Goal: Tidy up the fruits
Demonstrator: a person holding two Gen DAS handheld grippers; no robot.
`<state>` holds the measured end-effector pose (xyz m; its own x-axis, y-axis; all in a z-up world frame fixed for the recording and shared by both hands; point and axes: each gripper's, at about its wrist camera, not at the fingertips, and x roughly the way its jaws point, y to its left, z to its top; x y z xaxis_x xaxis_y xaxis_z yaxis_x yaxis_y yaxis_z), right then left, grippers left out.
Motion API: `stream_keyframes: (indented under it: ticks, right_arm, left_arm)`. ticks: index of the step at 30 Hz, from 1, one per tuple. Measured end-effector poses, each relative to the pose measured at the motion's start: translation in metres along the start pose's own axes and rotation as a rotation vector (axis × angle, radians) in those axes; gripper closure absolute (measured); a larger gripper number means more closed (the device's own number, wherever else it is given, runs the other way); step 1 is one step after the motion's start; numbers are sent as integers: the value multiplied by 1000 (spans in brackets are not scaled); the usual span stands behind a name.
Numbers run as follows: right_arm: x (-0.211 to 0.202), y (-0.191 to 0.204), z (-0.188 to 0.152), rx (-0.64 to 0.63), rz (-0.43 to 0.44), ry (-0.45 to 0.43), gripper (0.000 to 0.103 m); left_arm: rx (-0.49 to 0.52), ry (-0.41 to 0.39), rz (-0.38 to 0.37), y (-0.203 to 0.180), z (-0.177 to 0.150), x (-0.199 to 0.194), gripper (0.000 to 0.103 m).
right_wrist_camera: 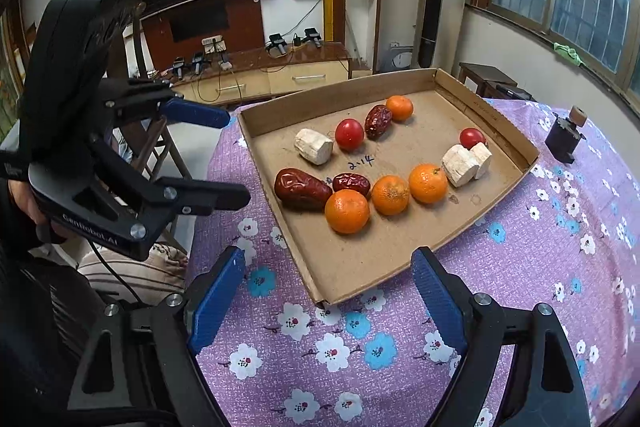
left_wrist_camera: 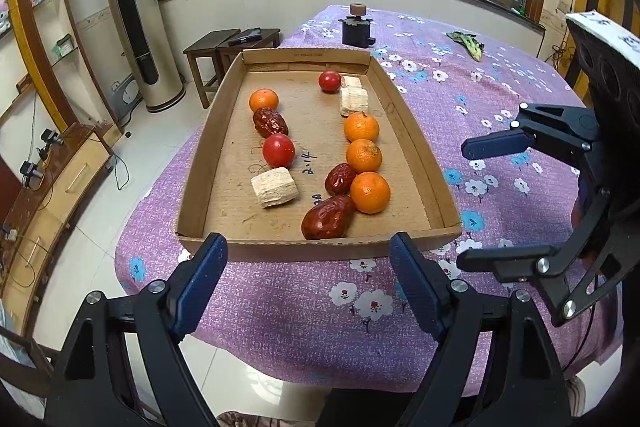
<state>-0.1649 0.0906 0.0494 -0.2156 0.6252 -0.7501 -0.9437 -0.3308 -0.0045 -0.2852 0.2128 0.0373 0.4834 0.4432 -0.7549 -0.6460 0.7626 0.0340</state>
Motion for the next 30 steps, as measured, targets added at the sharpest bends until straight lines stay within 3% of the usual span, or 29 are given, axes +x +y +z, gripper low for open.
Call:
stream_keyframes:
  ticks: [12, 16, 22, 26, 30]
  right_arm:
    - [3, 5, 4, -22, -2, 6, 16]
    - [4, 4, 5, -25, 0, 4, 16]
    - [3, 2, 4, -15, 3, -4, 16]
    - [0, -2, 1, 15, -8, -14, 16]
    - [-9, -16, -15, 133, -74, -12, 16]
  left_arm:
    - [-28, 1, -3, 9, 1, 0, 19]
    - [-49, -51, -19, 15, 2, -7, 19]
    - [-50, -67, -11, 18, 5, -8, 19]
    - [-55, -45, -39, 13, 7, -6, 19]
    - [-60, -19, -91, -1, 13, -1, 19]
